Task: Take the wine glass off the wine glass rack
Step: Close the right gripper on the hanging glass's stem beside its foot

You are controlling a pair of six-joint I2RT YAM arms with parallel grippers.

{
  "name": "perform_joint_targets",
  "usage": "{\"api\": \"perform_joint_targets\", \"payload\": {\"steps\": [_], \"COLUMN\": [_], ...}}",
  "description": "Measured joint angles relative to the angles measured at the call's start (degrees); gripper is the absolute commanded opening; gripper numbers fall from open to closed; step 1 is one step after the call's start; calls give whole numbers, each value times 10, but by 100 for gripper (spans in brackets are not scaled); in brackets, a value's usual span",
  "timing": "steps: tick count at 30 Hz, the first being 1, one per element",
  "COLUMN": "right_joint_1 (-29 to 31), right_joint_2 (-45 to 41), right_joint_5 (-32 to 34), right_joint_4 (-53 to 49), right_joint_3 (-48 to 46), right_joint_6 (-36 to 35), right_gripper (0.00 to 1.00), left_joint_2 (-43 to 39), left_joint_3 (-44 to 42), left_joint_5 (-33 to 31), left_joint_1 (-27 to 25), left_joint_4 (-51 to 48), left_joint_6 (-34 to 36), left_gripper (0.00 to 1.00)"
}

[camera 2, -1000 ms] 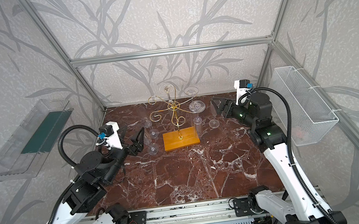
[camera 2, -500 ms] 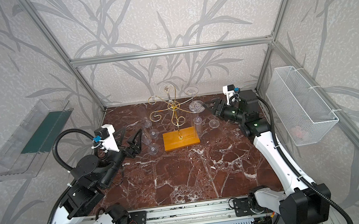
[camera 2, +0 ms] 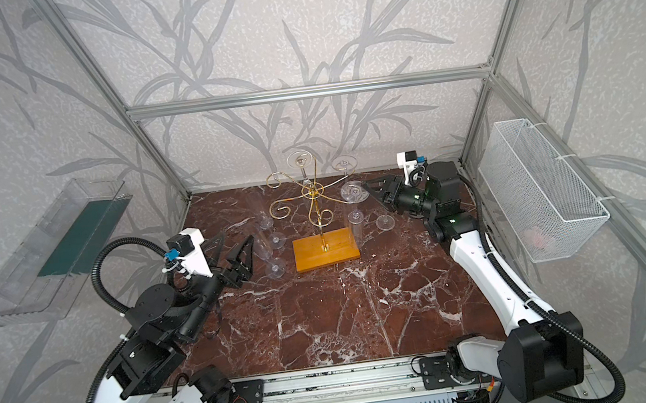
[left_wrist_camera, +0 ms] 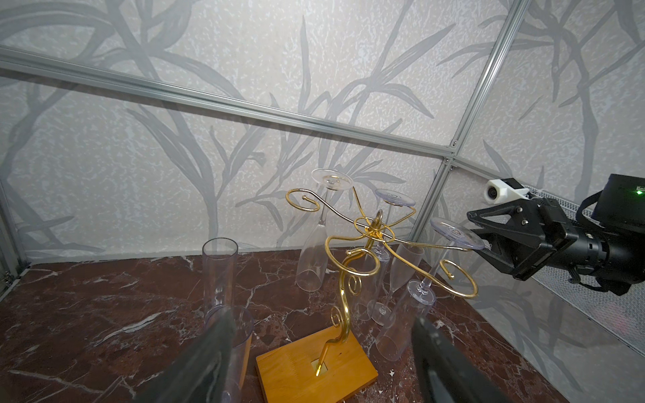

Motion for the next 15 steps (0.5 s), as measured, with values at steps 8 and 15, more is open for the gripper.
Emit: {"api": "perform_joint_targets", "payload": {"steps": [8, 15], "right_joint_1": [0, 0], "right_joint_2": [10, 10], "right_joint_5": [-8, -11], "right_joint_4": [28, 44], "right_joint_3": [-14, -19], "right_joint_6": [27, 35], "right_gripper": [26, 18], "left_joint_2": [0, -3], "left_joint_3": [0, 0], "left_joint_5": [0, 1], "left_joint_1": [0, 0], "left_joint_4": [0, 0], "left_joint_6": [-4, -4], "left_gripper": [80, 80]}}
